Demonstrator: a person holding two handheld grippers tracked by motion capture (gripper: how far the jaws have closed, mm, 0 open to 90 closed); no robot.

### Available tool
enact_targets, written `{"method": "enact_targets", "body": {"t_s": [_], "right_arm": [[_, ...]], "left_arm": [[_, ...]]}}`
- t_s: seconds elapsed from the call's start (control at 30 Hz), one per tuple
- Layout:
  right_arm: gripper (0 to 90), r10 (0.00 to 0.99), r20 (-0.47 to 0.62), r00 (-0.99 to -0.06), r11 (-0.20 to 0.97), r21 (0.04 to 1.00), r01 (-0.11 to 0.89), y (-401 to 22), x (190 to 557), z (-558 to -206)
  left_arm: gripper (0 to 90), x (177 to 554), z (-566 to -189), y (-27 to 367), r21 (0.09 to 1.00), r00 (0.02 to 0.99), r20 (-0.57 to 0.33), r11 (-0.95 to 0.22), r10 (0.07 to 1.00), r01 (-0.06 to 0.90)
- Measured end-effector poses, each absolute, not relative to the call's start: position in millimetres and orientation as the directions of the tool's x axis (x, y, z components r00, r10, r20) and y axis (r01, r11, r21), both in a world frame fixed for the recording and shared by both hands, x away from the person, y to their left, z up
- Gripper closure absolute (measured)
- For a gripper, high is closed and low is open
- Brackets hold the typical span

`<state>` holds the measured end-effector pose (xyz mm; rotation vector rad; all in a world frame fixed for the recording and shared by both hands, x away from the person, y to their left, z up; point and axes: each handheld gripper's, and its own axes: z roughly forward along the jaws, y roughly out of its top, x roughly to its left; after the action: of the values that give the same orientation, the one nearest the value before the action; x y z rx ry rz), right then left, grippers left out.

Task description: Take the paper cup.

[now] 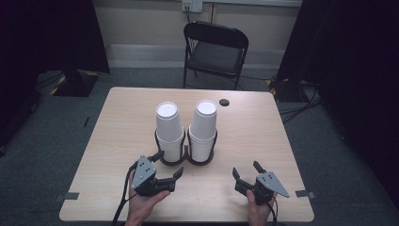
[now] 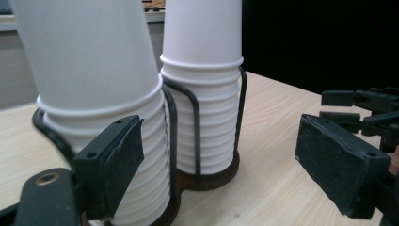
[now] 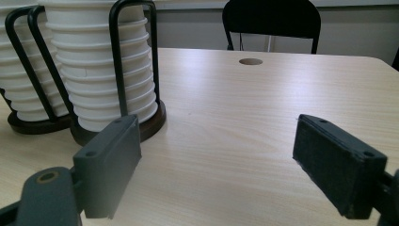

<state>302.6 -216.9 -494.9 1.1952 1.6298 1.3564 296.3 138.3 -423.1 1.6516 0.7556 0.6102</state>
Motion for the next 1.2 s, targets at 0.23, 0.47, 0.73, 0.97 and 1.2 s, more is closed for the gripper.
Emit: {"method": "enact_targets", "body": {"t_s": [0.23, 0.47, 0.73, 0.97, 1.2], "right_arm": [[16.2, 0.941, 0.048, -0.334, 0.031, 0.974, 0.225, -216.8, 303.5, -494.7], [16.1, 0.941, 0.049, -0.335, 0.030, 0.973, 0.227, -216.8, 303.7, -494.7], [16.8, 0.938, 0.053, -0.342, 0.026, 0.975, 0.223, -217.3, 303.2, -494.8], [16.8, 0.936, 0.055, -0.347, 0.026, 0.974, 0.224, -217.7, 303.4, -494.8], [16.8, 0.935, 0.063, -0.350, 0.020, 0.973, 0.228, -218.0, 303.6, -494.8]], "left_arm": [[18.5, 302.2, -409.2, 127.8, 0.980, 0.696, -0.003, -0.137, 0.718, 0.145], [20.2, 305.5, -398.9, 125.4, 0.983, 0.721, -0.031, -0.110, 0.693, 0.148], [19.1, 318.9, -380.3, 115.2, 0.980, 0.728, 0.003, -0.146, 0.685, 0.134], [20.2, 323.8, -370.9, 111.3, 0.985, 0.741, -0.014, -0.118, 0.672, 0.126], [23.5, 329.1, -358.1, 103.6, 0.984, 0.749, 0.009, -0.138, 0.663, 0.111]]}}
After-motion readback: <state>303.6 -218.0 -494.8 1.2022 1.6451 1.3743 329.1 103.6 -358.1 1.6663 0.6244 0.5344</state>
